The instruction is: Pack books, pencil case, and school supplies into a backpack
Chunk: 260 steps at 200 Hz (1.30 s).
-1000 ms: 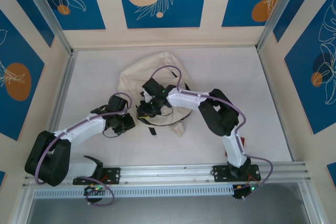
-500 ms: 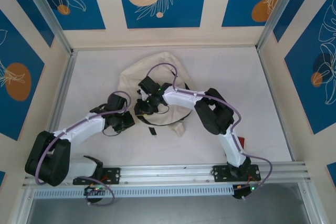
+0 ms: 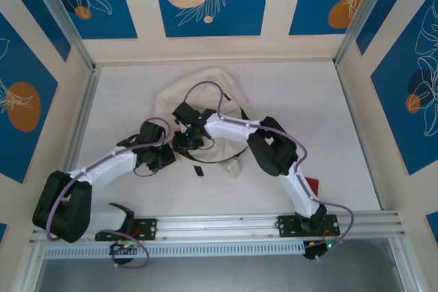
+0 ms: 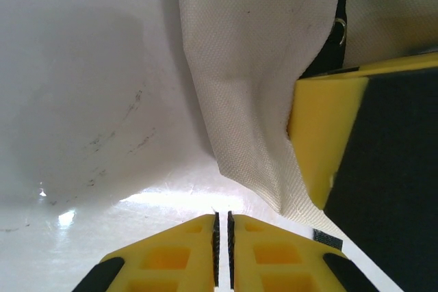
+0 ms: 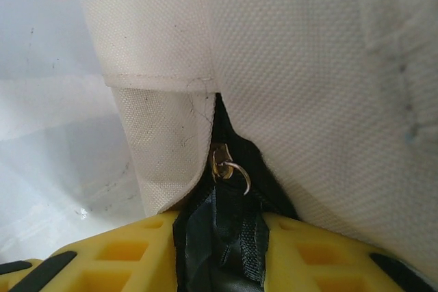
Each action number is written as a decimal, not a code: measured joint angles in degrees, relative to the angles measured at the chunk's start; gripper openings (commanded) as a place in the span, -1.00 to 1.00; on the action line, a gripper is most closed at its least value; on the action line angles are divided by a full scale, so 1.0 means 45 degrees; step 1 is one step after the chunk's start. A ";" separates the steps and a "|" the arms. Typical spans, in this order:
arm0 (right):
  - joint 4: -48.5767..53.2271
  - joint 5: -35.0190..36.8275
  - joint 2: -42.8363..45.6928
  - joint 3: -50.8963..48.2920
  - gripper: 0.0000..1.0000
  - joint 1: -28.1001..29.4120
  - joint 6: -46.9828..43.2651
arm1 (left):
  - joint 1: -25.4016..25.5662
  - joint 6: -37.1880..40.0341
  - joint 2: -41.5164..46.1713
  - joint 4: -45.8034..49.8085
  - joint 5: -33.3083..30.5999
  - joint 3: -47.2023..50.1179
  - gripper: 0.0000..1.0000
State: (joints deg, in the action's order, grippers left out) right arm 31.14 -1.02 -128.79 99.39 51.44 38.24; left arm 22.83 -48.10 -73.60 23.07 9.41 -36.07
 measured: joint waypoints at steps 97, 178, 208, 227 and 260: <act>0.0471 0.0622 -0.0301 0.0418 -0.87 0.0063 -0.0316 | -0.0102 0.0000 0.0000 0.0010 -0.0049 0.0000 -0.73; 0.0622 -0.0850 0.1749 -0.0214 -0.96 -0.0782 -0.0753 | -0.0214 0.0000 0.0029 0.0019 -0.0204 -0.0102 -0.73; 0.0641 -0.1423 0.1841 -0.0253 -0.97 -0.0913 -0.0763 | -0.0243 0.0000 0.0287 0.0019 -0.0316 -0.0136 -0.71; 0.0743 -0.1676 0.1841 -0.0272 -0.97 -0.0962 -0.0826 | -0.0272 -0.0005 0.0471 0.0005 -0.0457 -0.0291 -0.66; 0.1117 -0.2025 0.1841 -0.0272 -0.94 -0.1161 -0.1307 | -0.0301 -0.0141 0.0534 -0.0262 -0.0806 -0.0729 -0.47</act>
State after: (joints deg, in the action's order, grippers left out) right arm 36.16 -10.13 -120.51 98.17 46.22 32.36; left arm 21.47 -48.73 -71.20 21.89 5.78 -39.35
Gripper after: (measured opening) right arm 0.058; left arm 0.240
